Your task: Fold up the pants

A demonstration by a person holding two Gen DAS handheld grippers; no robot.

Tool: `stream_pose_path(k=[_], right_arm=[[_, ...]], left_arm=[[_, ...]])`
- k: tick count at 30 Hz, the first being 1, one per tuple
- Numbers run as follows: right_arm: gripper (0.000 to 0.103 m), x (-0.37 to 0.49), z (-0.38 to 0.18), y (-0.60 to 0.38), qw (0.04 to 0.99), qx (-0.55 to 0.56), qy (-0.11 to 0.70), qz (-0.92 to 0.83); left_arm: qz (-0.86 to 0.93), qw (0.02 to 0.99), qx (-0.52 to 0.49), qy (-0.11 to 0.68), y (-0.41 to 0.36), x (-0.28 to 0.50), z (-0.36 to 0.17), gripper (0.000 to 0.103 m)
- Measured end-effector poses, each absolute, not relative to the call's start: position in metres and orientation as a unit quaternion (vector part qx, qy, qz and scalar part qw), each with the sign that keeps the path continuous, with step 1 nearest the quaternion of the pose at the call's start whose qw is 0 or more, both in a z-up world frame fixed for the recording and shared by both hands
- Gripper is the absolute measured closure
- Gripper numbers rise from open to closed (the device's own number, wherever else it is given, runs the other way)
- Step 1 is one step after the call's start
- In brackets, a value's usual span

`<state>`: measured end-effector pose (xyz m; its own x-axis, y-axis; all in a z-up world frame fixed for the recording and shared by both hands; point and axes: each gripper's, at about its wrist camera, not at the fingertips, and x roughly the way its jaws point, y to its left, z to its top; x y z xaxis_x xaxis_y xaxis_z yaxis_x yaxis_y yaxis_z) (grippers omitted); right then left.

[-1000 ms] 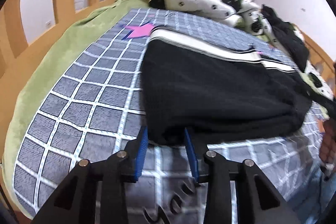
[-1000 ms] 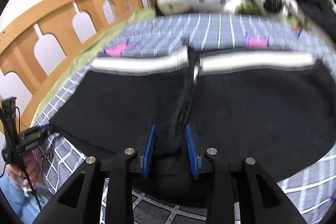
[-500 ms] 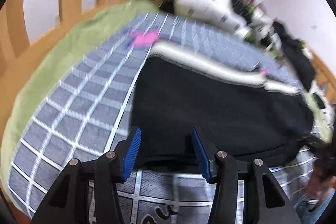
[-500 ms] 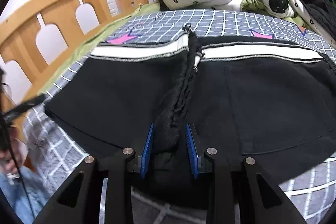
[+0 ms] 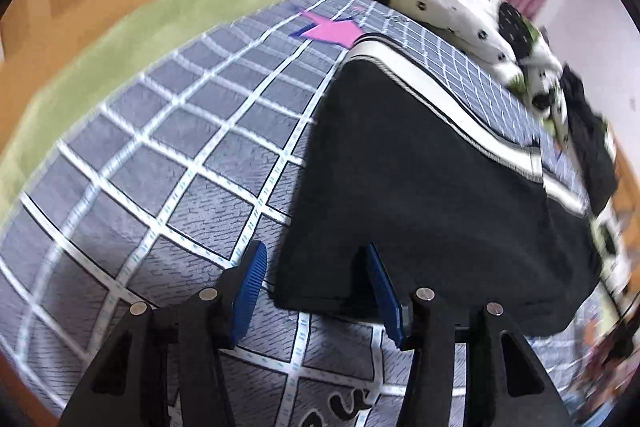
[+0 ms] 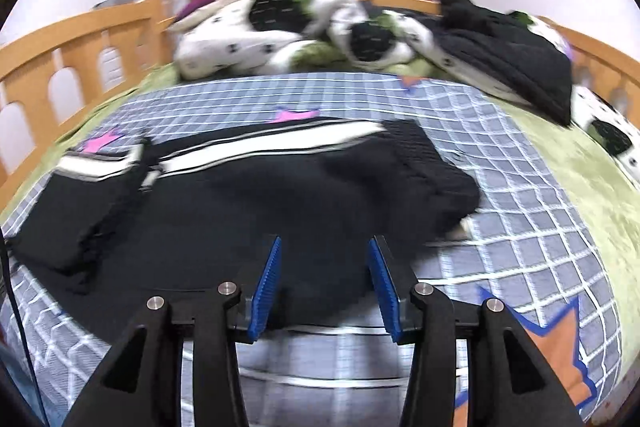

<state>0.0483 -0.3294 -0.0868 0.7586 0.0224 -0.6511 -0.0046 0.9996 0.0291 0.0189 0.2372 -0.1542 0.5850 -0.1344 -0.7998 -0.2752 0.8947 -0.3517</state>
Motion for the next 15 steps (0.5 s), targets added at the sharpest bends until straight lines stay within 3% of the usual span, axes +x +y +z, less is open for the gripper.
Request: stream_pose_path(k=[6, 9, 15], right_arm=[[0.058, 0.063, -0.114, -0.352, 0.910, 0.066, 0.409, 0.018], [0.049, 0.069, -0.133, -0.353, 0.900, 0.058, 0.433, 0.006], [0.046, 0.068, -0.142, -0.353, 0.901, 0.066, 0.429, 0.001]], left_arm=[[0.043, 0.860, -0.216, 0.460, 0.228, 0.027, -0.157, 0.052], [0.039, 0.861, -0.216, 0.458, 0.228, 0.028, -0.157, 0.052], [0.036, 0.868, -0.214, 0.448, 0.230, 0.024, -0.158, 0.052]])
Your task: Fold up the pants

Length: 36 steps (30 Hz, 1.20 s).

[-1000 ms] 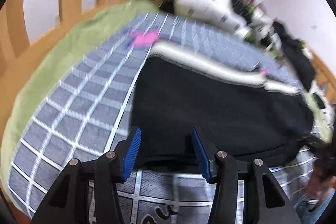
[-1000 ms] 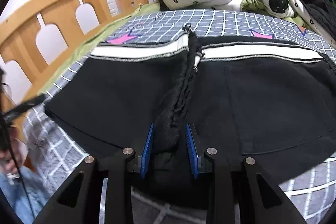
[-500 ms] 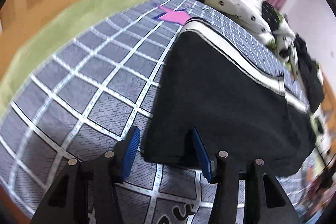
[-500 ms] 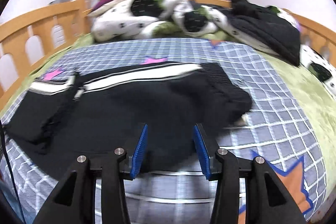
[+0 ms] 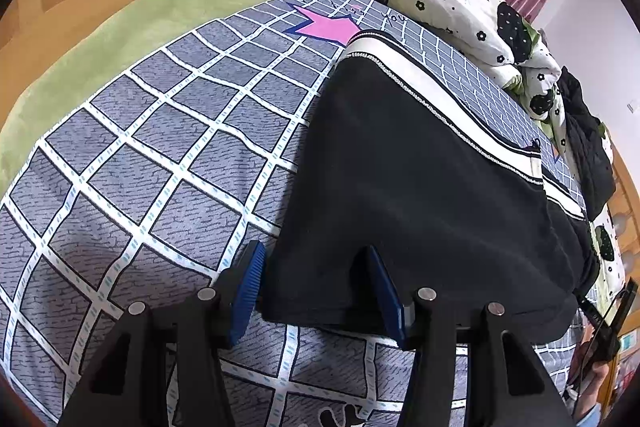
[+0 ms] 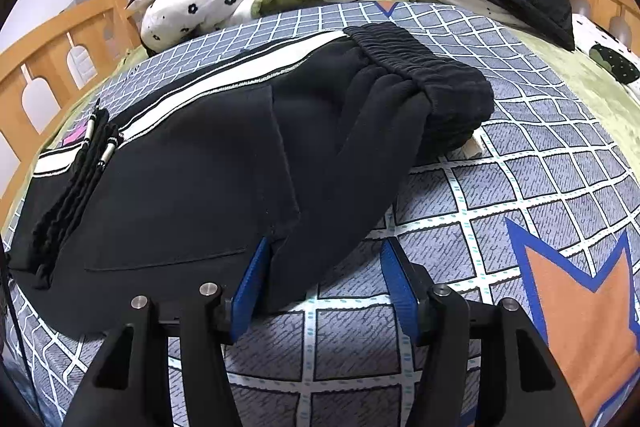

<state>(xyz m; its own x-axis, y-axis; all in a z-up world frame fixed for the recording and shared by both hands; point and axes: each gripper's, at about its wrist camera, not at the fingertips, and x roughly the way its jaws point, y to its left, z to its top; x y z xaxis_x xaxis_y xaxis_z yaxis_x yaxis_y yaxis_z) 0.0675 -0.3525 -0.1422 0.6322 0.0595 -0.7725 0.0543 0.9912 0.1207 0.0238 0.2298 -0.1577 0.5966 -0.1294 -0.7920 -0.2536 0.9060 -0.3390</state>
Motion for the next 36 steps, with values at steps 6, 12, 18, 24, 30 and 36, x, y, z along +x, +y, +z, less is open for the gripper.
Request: stream_pose_path(k=[6, 12, 18, 24, 30, 36], right_arm=[[0.046, 0.068, -0.146, -0.350, 0.904, 0.065, 0.423, -0.007], [0.044, 0.070, -0.147, -0.350, 0.900, 0.070, 0.431, -0.008], [0.037, 0.074, -0.149, -0.346, 0.896, 0.065, 0.439, -0.001], [0.037, 0.074, -0.150, -0.345, 0.896, 0.065, 0.440, -0.001], [0.049, 0.068, -0.142, -0.348, 0.898, 0.083, 0.432, 0.010], [0.055, 0.046, -0.120, -0.363, 0.916, 0.091, 0.388, 0.036]], left_arm=[[0.039, 0.871, -0.216, 0.440, 0.229, 0.022, -0.158, 0.052], [0.034, 0.880, -0.206, 0.427, 0.230, 0.017, -0.153, 0.052], [0.005, 0.859, -0.274, 0.433, 0.248, 0.019, -0.163, 0.051], [0.016, 0.867, -0.240, 0.436, 0.228, 0.028, -0.159, 0.064], [0.011, 0.904, -0.210, 0.373, 0.211, 0.024, -0.101, 0.085], [-0.031, 0.935, -0.148, 0.322, 0.138, 0.038, -0.031, 0.086]])
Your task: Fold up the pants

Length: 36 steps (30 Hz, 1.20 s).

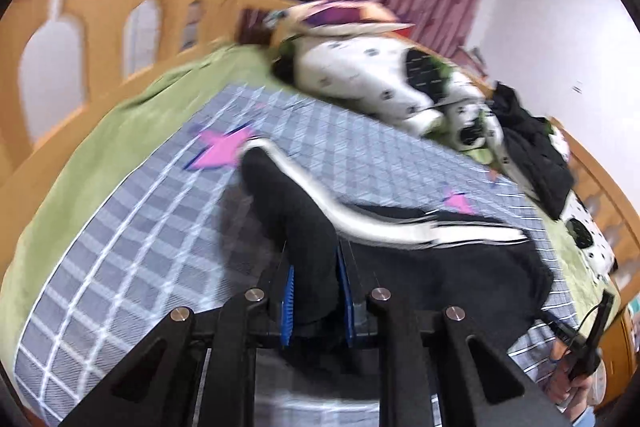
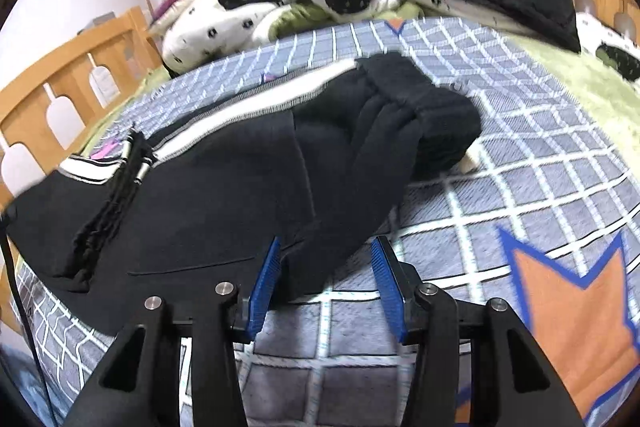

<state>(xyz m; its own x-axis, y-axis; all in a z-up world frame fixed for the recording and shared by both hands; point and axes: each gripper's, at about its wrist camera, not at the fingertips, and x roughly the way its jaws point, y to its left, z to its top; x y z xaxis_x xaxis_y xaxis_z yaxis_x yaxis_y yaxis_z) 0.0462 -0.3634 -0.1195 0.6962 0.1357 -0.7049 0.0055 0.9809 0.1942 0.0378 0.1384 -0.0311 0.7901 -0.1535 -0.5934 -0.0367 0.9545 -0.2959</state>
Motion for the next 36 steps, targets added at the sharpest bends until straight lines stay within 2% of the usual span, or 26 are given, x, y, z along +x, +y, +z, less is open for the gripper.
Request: stream_pose_path(k=[4, 7, 10, 15, 17, 20, 22, 26, 27, 30, 36], right_arm=[[0.055, 0.031, -0.112, -0.385, 0.925, 0.104, 0.365, 0.026], [0.055, 0.018, -0.109, -0.408, 0.929, 0.137, 0.343, 0.007], [0.055, 0.007, -0.112, -0.426, 0.927, 0.158, 0.341, 0.000], [0.055, -0.001, -0.119, -0.433, 0.925, 0.148, 0.349, -0.013], [0.055, 0.000, -0.120, -0.425, 0.926, 0.129, 0.355, -0.007], [0.055, 0.004, -0.119, -0.409, 0.925, 0.108, 0.364, 0.017], [0.055, 0.007, -0.116, -0.397, 0.924, 0.104, 0.367, 0.036], [0.055, 0.014, -0.105, -0.365, 0.921, 0.105, 0.365, 0.082], [0.055, 0.018, -0.101, -0.354, 0.918, 0.111, 0.367, 0.102], [0.049, 0.030, -0.095, -0.326, 0.904, 0.148, 0.372, 0.152], [0.048, 0.066, -0.101, -0.281, 0.865, 0.196, 0.419, 0.196]], left_arm=[[-0.079, 0.946, -0.082, 0.305, 0.050, 0.051, -0.003, 0.086], [-0.128, 0.935, -0.067, 0.323, -0.011, 0.061, -0.008, 0.087], [-0.152, 0.924, -0.046, 0.347, -0.062, 0.065, -0.033, 0.087], [-0.161, 0.894, -0.038, 0.417, -0.104, 0.070, -0.107, 0.088], [-0.166, 0.898, -0.032, 0.406, -0.102, 0.060, -0.110, 0.087], [-0.192, 0.897, -0.048, 0.395, -0.086, 0.046, -0.085, 0.081], [-0.210, 0.897, -0.059, 0.383, -0.068, 0.033, -0.067, 0.081], [-0.166, 0.921, -0.029, 0.352, -0.037, 0.006, -0.060, 0.054], [-0.159, 0.924, -0.027, 0.347, -0.026, 0.002, -0.062, 0.051], [-0.128, 0.917, -0.053, 0.373, 0.009, -0.006, -0.080, 0.051], [-0.105, 0.898, -0.112, 0.411, 0.050, -0.011, -0.116, 0.051]])
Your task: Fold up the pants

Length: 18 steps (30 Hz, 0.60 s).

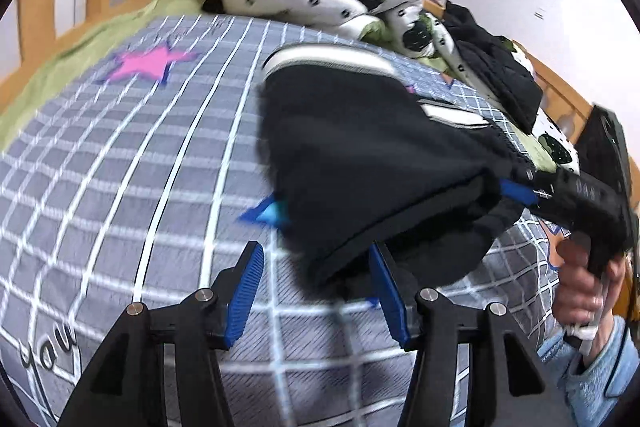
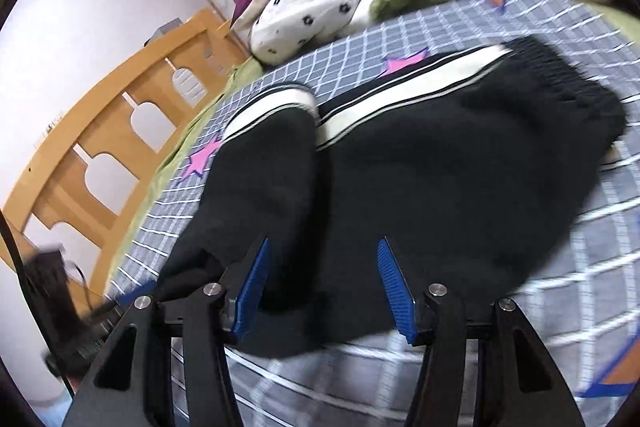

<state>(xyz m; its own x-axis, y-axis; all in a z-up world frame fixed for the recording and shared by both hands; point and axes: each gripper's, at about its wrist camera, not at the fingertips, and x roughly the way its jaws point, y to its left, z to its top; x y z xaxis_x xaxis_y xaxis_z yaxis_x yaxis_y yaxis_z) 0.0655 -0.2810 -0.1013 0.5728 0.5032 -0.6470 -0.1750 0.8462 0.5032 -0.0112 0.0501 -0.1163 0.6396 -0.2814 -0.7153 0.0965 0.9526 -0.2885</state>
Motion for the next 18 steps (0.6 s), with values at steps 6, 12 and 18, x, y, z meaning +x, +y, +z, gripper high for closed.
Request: stream_pose_path(k=[6, 12, 18], right_arm=[[0.074, 0.104, -0.130, -0.243, 0.814, 0.229, 0.487, 0.220], [0.085, 0.105, -0.080, -0.244, 0.837, 0.212, 0.424, 0.275], [0.086, 0.108, -0.017, -0.280, 0.875, 0.161, 0.353, 0.290]], left_arm=[[-0.120, 0.887, -0.112, 0.432, 0.044, -0.013, -0.137, 0.050], [-0.112, 0.881, -0.142, 0.437, 0.021, -0.004, -0.136, 0.049], [-0.135, 0.873, -0.136, 0.449, -0.029, 0.016, -0.135, 0.046]])
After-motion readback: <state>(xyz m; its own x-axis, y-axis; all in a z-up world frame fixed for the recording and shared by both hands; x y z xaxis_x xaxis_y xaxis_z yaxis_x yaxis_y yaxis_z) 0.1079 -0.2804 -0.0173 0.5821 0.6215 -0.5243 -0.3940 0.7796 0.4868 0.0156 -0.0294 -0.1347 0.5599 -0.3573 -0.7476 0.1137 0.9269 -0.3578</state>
